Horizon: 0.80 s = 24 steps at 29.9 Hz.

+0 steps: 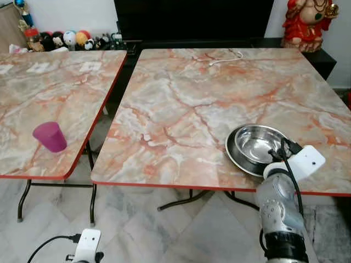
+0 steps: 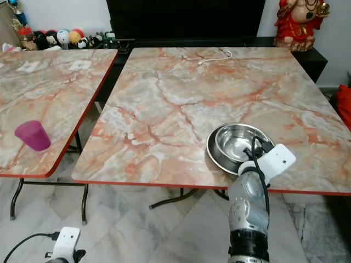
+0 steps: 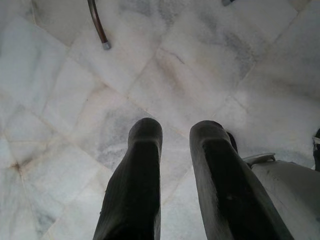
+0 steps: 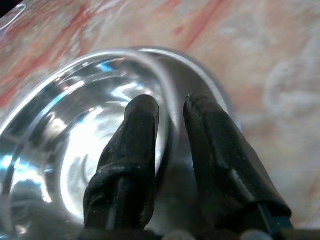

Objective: Setting the table

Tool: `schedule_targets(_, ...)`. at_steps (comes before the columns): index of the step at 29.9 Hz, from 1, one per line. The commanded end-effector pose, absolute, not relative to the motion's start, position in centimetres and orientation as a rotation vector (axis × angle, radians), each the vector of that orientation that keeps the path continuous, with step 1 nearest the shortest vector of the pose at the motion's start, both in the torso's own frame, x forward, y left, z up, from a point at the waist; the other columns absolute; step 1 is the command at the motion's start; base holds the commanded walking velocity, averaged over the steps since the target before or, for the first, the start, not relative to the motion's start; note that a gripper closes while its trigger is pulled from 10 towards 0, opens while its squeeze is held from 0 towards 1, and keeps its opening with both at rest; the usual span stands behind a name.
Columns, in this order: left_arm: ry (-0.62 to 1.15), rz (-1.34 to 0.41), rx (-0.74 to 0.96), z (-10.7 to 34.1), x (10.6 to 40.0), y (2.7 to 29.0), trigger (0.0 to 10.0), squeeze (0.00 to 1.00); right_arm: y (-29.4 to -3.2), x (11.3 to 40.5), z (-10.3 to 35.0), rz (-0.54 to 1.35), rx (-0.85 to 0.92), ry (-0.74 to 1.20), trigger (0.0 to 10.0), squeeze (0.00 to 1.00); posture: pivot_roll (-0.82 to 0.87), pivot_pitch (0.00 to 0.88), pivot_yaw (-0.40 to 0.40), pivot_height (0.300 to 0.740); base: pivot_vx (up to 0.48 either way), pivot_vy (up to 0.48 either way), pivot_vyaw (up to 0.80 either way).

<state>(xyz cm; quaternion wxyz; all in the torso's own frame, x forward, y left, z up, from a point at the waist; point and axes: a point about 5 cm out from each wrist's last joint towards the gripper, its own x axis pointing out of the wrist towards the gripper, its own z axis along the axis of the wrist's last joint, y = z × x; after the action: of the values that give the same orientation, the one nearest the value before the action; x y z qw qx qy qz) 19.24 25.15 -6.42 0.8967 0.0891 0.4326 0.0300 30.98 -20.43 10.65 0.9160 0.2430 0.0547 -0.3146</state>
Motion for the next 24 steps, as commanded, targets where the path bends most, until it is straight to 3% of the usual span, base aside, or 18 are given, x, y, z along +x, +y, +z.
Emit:
schedule_targets(1, 0.916, 0.073, 0.188, -6.6, 18.8, 25.4, 10.0, 0.0, -20.3, 30.6, 11.0, -0.655, 0.496, 0.09, 10.0, 0.0, 0.03, 0.021, 0.017, 0.74, 0.0, 0.0, 0.0)
schedule_targets(8, 0.915, 0.075, 0.186, -6.6, 18.8, 25.4, 10.0, 0.0, -20.5, 29.3, 10.6, -0.701, 0.467, 0.093, 10.0, 0.0, 0.03, 0.019, 0.016, 0.74, 0.0, 0.0, 0.0)
schedule_targets(11, 0.914, 0.077, 0.186, -6.6, 18.8, 25.4, 10.0, 0.0, -20.8, 28.8, 11.8, -0.692, 0.372, -0.002, 10.0, 0.0, 0.03, 0.017, 0.015, 0.74, 0.0, 0.0, 0.0)
schedule_targets(12, 0.912, 0.078, 0.186, -6.6, 18.8, 25.5, 10.0, 0.0, -21.2, 28.3, 13.3, -0.673, 0.243, -0.109, 10.0, 0.0, 0.03, 0.017, 0.015, 0.74, 0.0, 0.0, 0.0)
schedule_targets(16, 0.911, 0.079, 0.186, -6.6, 18.8, 25.5, 10.0, 0.0, -21.5, 27.5, 14.7, -0.639, 0.142, -0.208, 10.0, 0.0, 0.03, 0.017, 0.015, 0.74, 0.0, 0.0, 0.0)
schedule_targets(21, 0.91, 0.076, 0.186, -6.6, 18.8, 25.5, 10.0, 0.0, -22.1, 26.8, 14.4, -0.648, 0.131, -0.205, 10.0, 0.0, 0.03, 0.017, 0.015, 0.74, 0.0, 0.0, 0.0)
schedule_targets(24, 0.908, 0.078, 0.185, -6.6, 18.8, 25.4, 10.0, 0.0, -23.5, 25.5, 11.9, -0.741, 0.092, -0.094, 10.0, 0.0, 0.02, 0.009, 0.005, 0.74, 0.0, 0.0, 0.0)
